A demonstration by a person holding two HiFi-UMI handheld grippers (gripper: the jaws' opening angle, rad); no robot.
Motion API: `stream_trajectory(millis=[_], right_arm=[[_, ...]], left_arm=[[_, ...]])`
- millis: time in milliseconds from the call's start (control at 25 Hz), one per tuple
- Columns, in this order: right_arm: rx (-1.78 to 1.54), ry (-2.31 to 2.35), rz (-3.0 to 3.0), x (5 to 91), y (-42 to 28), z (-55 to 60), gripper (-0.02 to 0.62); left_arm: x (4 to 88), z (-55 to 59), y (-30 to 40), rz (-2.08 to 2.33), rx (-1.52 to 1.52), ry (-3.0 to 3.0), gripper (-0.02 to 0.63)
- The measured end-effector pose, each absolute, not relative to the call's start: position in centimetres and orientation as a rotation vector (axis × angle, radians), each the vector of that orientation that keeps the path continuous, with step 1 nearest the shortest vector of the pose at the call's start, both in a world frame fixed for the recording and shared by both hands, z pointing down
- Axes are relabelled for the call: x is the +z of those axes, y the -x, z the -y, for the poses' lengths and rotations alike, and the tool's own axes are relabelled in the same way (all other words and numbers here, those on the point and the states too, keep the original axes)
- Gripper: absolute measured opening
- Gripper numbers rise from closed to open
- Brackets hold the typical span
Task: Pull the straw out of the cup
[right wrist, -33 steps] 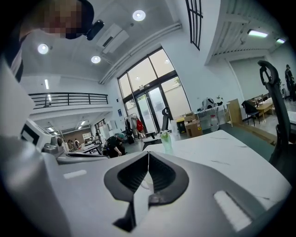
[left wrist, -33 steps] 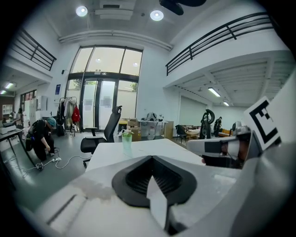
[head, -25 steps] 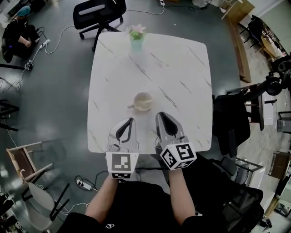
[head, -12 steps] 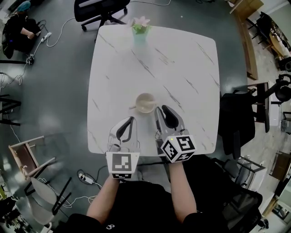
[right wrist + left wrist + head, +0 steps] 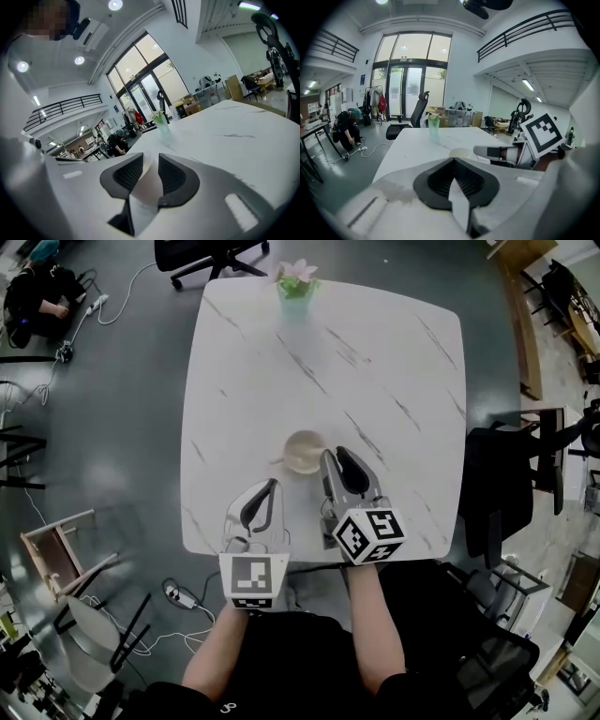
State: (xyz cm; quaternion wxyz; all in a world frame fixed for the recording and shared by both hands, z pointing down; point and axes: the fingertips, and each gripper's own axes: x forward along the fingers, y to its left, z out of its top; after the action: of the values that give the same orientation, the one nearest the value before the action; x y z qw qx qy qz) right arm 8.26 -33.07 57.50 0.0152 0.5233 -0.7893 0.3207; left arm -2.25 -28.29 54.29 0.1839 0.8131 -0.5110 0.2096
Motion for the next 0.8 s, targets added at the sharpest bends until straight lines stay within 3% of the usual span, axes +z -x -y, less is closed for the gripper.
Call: stream_trajectory(millis=[440, 800], right_arm=[[0.987, -1.593, 2.472, 57.4, -7.5, 33.3, 0.052], [0.896, -1.617, 2.53, 53.9, -7.9, 33.5, 0.052]], left_arm=[[54.0, 28.5, 2.9, 1.463, 0.574, -2.274, 0.002], [51.9, 28.5, 3.1, 1.491, 0.538, -2.298, 0.001]])
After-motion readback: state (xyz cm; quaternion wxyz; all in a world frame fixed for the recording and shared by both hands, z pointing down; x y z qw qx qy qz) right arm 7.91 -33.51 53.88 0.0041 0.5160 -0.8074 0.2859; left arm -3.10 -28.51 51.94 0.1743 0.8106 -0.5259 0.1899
